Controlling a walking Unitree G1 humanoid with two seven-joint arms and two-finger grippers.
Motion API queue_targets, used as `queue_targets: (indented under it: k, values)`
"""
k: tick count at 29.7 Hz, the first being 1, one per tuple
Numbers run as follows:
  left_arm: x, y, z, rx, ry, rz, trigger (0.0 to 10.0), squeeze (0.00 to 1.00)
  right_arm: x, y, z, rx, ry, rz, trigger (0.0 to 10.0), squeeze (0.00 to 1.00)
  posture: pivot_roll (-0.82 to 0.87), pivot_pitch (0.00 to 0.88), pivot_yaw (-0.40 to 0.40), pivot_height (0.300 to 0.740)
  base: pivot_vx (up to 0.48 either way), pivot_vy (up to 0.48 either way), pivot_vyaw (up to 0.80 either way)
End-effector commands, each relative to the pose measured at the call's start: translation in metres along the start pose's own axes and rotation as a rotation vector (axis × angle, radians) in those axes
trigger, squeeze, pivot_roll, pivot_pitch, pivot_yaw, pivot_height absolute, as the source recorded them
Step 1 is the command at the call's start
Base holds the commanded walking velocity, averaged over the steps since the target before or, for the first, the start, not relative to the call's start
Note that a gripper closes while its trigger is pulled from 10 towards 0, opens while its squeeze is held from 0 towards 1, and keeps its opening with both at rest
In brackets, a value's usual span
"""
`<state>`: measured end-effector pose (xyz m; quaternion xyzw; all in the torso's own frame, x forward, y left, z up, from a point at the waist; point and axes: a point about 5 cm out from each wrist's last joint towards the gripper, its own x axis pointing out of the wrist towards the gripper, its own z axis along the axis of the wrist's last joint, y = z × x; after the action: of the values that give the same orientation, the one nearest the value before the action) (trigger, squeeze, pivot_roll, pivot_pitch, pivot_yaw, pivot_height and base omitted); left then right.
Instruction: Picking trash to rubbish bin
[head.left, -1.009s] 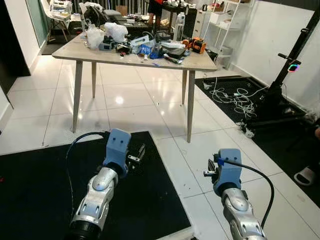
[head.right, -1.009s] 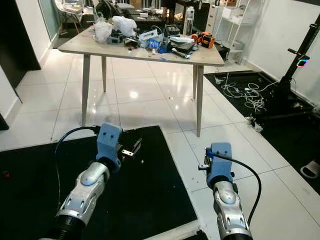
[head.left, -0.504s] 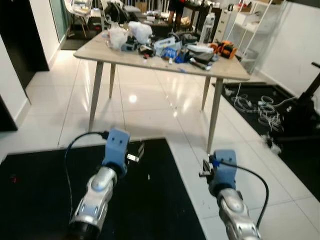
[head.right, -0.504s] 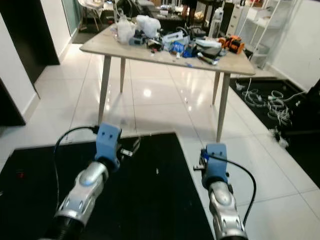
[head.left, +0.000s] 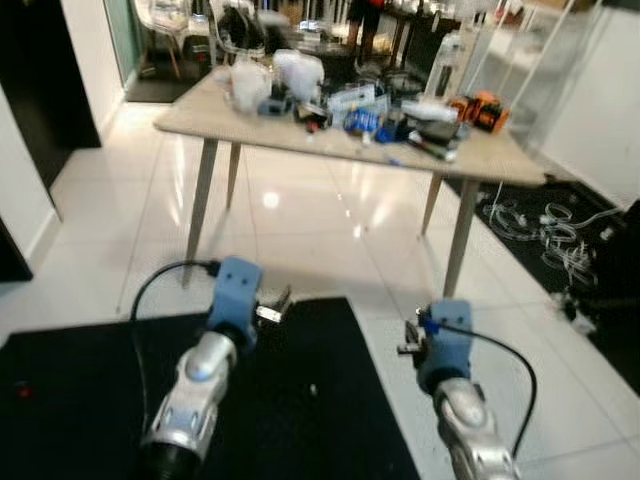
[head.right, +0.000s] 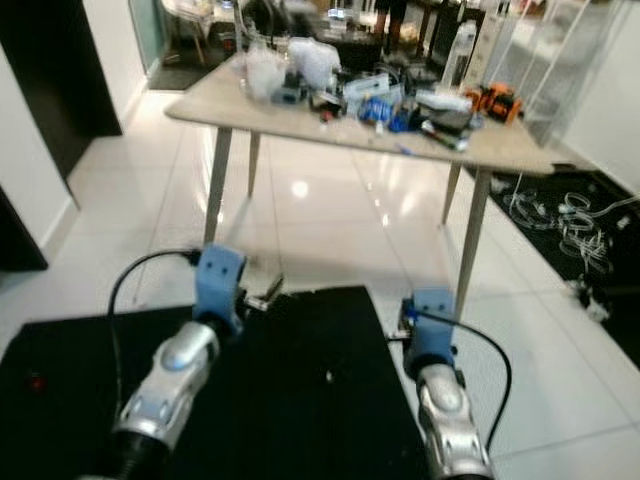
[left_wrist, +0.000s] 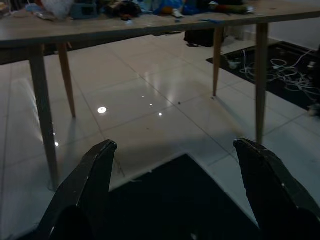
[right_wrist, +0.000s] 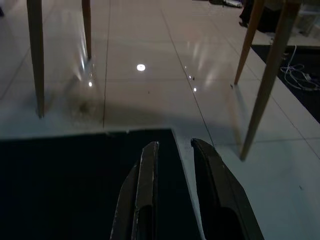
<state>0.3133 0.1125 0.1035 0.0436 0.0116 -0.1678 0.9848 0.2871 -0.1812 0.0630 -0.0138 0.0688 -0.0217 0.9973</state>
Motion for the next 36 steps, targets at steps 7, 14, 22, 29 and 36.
queue_targets:
  k: [7, 14, 22, 29, 36]
  values:
    - [-0.0010, -0.0077, -0.0029, 0.000, 0.014, -0.020, 10.0, 0.00, -0.0032, -0.0052, -0.0021, 0.020, 0.019, -0.012, 10.0, 0.00, -0.12, 0.015, -0.042, 0.740, 0.459, 0.000, -0.11]
    - [-0.0025, -0.0100, -0.0038, -0.003, 0.017, -0.024, 10.0, 0.00, -0.0042, -0.0069, -0.0035, 0.003, 0.028, -0.016, 10.0, 0.00, -0.12, 0.021, -0.045, 0.740, 0.454, 0.000, -0.54]
    - [-0.0040, -0.0109, -0.0042, -0.004, 0.021, -0.026, 10.0, 0.00, -0.0044, -0.0064, -0.0023, 0.002, 0.022, -0.015, 10.0, 0.00, -0.12, 0.025, -0.045, 0.740, 0.452, 0.000, 0.00]
    - [-0.0042, -0.0115, -0.0040, -0.004, 0.022, -0.032, 10.0, 0.00, -0.0050, -0.0058, -0.0018, 0.003, 0.021, -0.016, 10.0, 0.00, -0.12, 0.028, -0.042, 0.740, 0.450, 0.000, 0.00]
    - [-0.0038, -0.0124, -0.0036, -0.007, 0.022, -0.035, 10.0, 0.00, -0.0050, -0.0070, -0.0004, 0.005, 0.015, -0.023, 10.0, 0.00, -0.12, 0.027, -0.046, 0.740, 0.450, 0.000, 0.00]
